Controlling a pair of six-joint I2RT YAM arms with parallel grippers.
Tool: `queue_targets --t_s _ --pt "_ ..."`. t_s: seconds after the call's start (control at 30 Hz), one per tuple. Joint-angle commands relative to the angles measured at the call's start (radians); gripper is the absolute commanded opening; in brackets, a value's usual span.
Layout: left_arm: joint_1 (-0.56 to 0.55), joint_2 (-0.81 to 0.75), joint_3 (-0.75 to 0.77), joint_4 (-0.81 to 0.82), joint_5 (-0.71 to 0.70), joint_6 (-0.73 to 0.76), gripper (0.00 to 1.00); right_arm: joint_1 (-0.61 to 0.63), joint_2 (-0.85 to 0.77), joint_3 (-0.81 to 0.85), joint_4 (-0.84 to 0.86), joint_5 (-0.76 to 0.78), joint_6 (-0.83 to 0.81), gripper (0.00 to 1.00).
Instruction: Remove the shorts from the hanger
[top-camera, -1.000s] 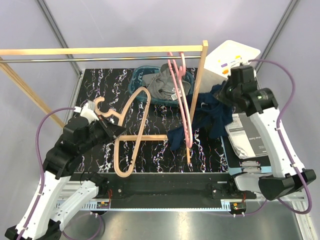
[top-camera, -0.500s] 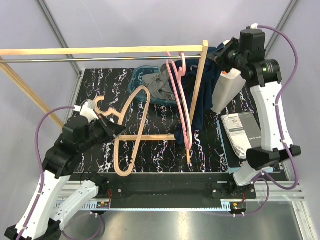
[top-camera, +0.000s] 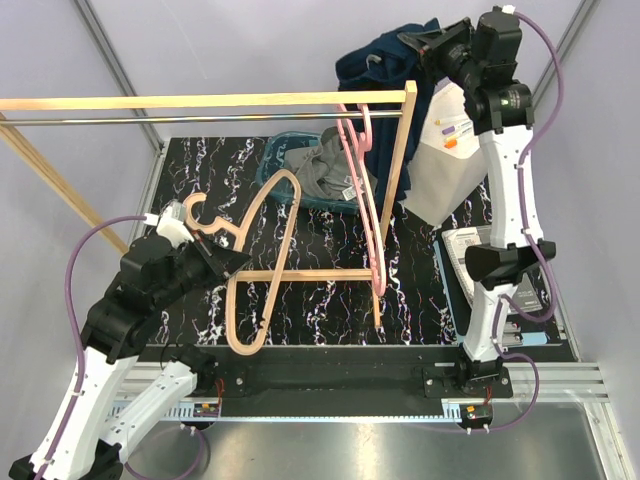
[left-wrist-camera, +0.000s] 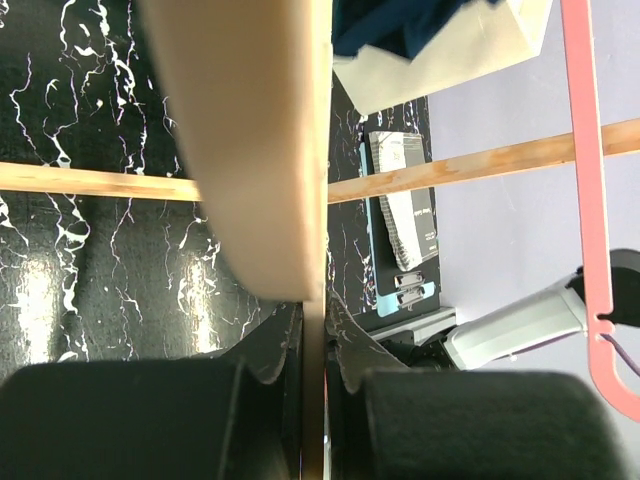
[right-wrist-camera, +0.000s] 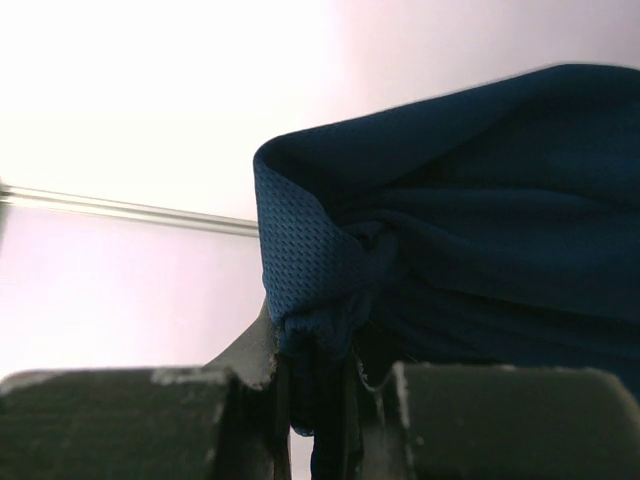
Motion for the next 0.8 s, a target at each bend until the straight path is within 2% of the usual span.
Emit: queue_targets --t_s 0.0,0.2,0.4,0.6,0.63,0.77 --pt "0.0 0.006 0.005 0.027 0.013 0.007 0.0 0.005 0.042 0.031 0.412 -0.071 0.195 0.0" --pt "0.001 -0.004 0.01 -0.01 0.007 0.019 0.0 0.038 0.199 0.111 0.541 -0.071 0.307 0.0" --pt "0.001 -0.011 0.007 -0.05 0.006 0.024 0.0 0.073 0.294 0.085 0.652 -0.062 0.258 0.0" --pt "0.0 -0.011 0.037 -0.084 -0.013 0.031 0.0 0.14 0.349 0.006 0.612 -0.053 0.139 0.0" --pt "0.001 -0.008 0.044 -0.086 -0.019 0.036 0.0 0.149 0.357 0.008 0.533 -0.044 0.11 0.0" --pt "0.001 0.009 0.077 -0.101 -0.027 0.059 0.0 0.179 0.358 -0.067 0.402 -0.062 0.001 0.0"
